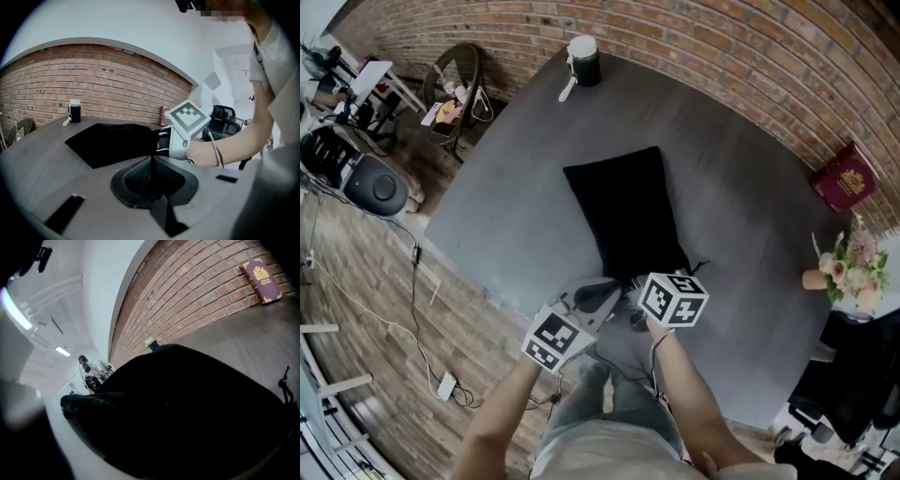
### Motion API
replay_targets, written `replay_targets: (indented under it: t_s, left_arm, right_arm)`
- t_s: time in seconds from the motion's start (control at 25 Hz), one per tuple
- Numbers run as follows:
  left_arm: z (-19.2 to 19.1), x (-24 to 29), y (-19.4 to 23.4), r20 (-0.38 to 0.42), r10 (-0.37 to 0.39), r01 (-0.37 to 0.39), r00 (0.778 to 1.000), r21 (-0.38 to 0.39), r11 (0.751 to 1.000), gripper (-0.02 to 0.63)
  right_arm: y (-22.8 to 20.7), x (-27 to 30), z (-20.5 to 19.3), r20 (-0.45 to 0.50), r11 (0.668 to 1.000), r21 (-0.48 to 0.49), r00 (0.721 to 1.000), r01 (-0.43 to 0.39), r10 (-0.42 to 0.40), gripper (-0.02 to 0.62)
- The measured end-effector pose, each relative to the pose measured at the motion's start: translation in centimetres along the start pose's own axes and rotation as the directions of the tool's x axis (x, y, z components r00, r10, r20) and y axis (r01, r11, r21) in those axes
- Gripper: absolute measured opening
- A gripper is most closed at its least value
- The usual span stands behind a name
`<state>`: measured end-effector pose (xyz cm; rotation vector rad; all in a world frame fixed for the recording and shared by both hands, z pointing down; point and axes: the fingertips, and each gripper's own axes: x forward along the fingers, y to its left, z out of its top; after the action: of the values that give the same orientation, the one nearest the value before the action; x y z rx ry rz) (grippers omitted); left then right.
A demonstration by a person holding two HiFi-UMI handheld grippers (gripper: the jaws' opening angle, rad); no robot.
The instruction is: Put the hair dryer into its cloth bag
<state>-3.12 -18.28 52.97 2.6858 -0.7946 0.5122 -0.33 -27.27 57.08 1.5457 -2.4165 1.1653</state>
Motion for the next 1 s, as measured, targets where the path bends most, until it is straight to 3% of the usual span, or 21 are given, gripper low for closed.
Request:
replay_targets:
  t_s: [0.2, 0.44, 0.84, 1.0]
  left_arm:
    - [-0.6, 0.4, 0.3, -0.006, 0.009, -0.009, 1.000, -0.014, 1.000, 0.020]
    - [-1.4, 0.6, 0.7, -0.021, 0.021, -0.022, 1.000, -0.037, 0.999, 0.020]
    - [-2.0, 0.7, 1.3, -0.024, 0.038, -0.039, 0.999, -0.066, 0.997, 0.020]
    - [-2.0, 0.7, 1.5, -0.021, 0.044, -0.045, 0.999, -0.071, 0.996, 0.020]
  right_arm:
    - [-0.7, 0.9, -0.7, -0.043, 1.000, 0.006, 0.999, 0.010, -0.010, 0.187]
    - [-1.1, 1.6, -1.4, -0.095, 0.998, -0.054, 0.995, 0.034, -0.039, 0.189]
    - [-1.7, 2.1, -2.3, -0.184, 0.999, -0.023, 0.982, 0.042, -0.045, 0.197]
    - [-1.7, 2.1, -2.3, -0.182, 0.999, -0.018, 0.982, 0.041, -0.043, 0.241]
